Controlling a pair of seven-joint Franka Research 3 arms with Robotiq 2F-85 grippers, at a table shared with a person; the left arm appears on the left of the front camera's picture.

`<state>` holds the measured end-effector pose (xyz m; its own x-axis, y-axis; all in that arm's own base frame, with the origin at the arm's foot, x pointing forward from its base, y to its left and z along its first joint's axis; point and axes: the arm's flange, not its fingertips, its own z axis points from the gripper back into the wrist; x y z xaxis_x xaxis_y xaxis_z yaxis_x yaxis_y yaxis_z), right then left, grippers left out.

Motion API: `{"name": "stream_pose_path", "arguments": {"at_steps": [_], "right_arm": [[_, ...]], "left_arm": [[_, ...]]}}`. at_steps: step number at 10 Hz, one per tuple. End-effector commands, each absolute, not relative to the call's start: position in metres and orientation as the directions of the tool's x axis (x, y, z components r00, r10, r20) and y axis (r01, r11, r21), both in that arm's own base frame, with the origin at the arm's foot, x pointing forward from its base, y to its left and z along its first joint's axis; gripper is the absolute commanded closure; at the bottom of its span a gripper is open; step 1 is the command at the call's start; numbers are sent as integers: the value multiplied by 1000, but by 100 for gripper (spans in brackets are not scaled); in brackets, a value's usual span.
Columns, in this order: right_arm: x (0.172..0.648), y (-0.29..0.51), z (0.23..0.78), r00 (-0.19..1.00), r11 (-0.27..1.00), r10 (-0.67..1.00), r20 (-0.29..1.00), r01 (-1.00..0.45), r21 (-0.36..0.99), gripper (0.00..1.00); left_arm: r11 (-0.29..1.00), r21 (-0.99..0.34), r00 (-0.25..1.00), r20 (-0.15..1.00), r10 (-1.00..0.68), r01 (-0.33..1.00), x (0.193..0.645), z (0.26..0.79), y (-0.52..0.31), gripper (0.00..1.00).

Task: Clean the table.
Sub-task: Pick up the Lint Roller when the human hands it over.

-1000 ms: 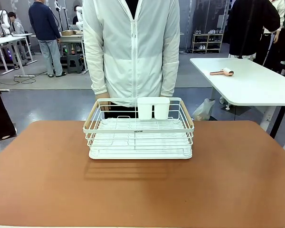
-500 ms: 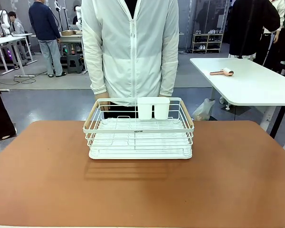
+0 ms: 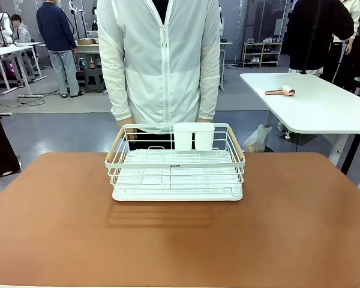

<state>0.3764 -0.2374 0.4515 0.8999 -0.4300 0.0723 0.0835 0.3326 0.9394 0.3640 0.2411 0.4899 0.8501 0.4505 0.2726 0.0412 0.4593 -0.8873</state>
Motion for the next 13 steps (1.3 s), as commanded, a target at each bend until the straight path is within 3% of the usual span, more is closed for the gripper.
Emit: {"name": "stream_pose_path", "arguments": {"at_steps": [1,13], "right_arm": [[377,-236,453,901,325,-429,69,82,942,0],[377,-236,453,901,325,-429,69,82,942,0]], "left_arm": [[451,-891,849,276,450,51,363,491,242,0],[451,-891,849,276,450,51,363,491,242,0]]}}
